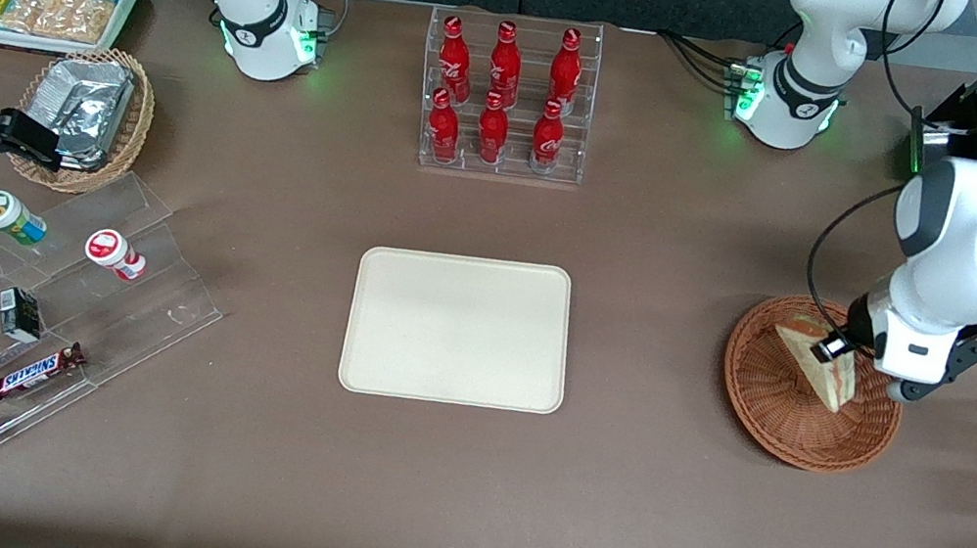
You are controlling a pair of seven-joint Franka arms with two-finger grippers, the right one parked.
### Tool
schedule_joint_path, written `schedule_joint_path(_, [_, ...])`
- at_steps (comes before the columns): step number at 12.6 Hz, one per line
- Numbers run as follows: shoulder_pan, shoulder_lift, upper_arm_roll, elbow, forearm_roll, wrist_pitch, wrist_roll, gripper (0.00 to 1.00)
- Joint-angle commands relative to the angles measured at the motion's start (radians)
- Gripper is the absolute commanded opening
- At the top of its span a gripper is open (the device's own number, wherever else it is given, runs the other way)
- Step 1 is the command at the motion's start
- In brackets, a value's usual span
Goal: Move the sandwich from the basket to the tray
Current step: 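Carry the sandwich with the left gripper over the cream tray and lower it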
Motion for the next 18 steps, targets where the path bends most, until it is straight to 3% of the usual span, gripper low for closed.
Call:
schedule_joint_path(1, [-0.014,0.043,-0.099,0.187,0.006,-0.196,0.039,0.41])
schedule_joint_path(3, [-0.069,0.103,-0.156,0.267,0.009,-0.227,0.015,0.41])
schedule_joint_path(10, [-0.408,0.321,-0.156,0.430,0.072,-0.115,-0.071,0.41])
schedule_joint_path(14, [-0.523,0.443,-0.153,0.430,0.107,0.055,-0.122,0.41])
schedule_joint_path(18, [-0.563,0.529,-0.152,0.453,0.119,0.166,-0.174,0.41])
